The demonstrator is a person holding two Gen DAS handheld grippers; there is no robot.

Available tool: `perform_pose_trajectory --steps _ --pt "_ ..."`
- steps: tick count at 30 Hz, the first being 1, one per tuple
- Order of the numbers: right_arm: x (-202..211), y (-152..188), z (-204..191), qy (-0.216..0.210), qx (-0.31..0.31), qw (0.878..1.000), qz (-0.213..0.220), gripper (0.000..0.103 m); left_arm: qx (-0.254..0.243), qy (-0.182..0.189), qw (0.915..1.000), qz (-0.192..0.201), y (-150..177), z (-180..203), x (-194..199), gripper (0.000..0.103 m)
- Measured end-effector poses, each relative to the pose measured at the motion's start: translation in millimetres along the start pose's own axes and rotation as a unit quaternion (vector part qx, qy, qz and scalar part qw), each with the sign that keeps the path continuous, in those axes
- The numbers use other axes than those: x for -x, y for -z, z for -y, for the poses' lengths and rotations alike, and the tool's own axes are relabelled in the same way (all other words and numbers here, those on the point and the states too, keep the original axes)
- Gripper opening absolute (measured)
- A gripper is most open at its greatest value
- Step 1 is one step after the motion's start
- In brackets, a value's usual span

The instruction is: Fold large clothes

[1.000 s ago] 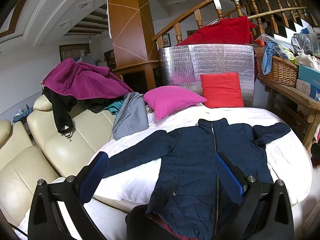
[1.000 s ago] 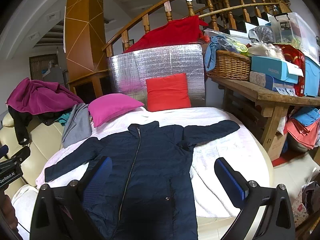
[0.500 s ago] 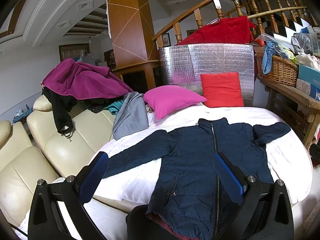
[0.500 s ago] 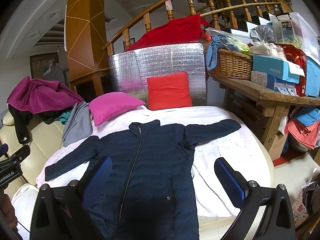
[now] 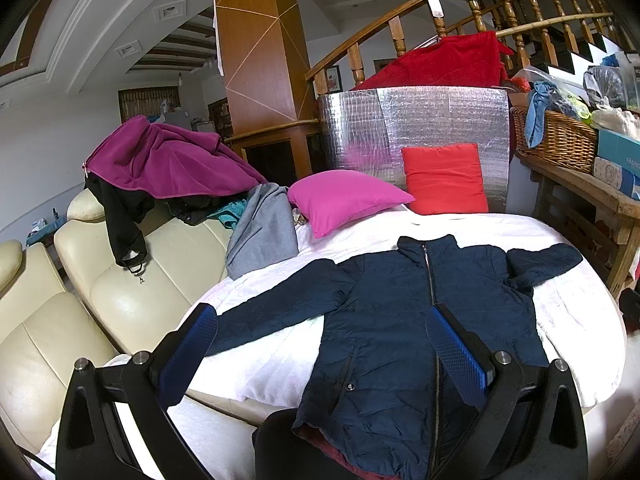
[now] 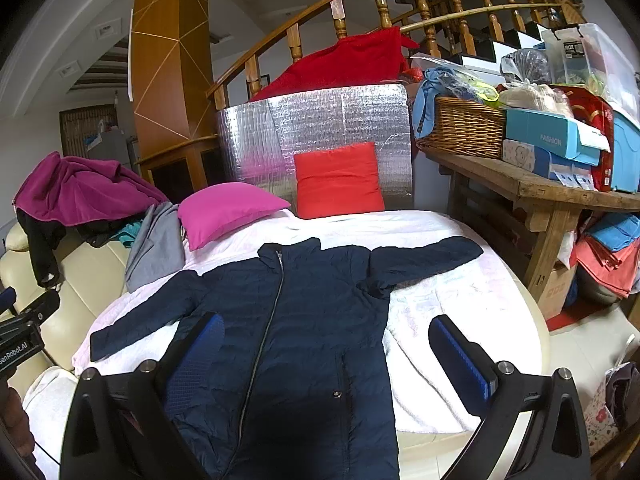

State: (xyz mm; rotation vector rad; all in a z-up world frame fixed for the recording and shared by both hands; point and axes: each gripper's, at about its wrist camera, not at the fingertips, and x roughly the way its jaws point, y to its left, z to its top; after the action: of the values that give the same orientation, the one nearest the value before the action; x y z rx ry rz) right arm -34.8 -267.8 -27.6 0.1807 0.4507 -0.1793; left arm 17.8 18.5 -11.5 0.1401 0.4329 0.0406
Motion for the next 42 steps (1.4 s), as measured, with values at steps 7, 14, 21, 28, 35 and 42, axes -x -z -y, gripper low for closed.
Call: perform_pose_trajectory --steps 7,14,21,28,35,42 --pt "-2 2 -1 0.0 -0.001 1.0 -0.001 0.103 -0.001 -0.001 1.0 -0.001 1 -1 -1 0.103" --pt "-4 4 0 0.0 -0.001 1.0 -0.005 0.103 0.0 -0.001 1.0 -0.003 2 -1 -3 0.103" --pt "-6 7 0 0.0 -0.001 1.0 -0.009 0.103 -0.001 -0.003 1.0 -0.004 4 -1 -5 0.103" --pt "-19 6 6 0.008 -0.004 1.0 -0.018 0.103 -0.008 -0.004 0.9999 -0.012 5 2 -17 0.103" --pt "-55 -4 28 0.037 -0.018 0.999 -0.028 0.103 -0.025 -0.018 0.9991 -0.028 2 15 -57 0.103" --pt "-125 -17 67 0.061 -0.047 0.995 -0.061 0.103 -0.039 -0.008 0.9944 -0.098 -3 41 -155 0.103"
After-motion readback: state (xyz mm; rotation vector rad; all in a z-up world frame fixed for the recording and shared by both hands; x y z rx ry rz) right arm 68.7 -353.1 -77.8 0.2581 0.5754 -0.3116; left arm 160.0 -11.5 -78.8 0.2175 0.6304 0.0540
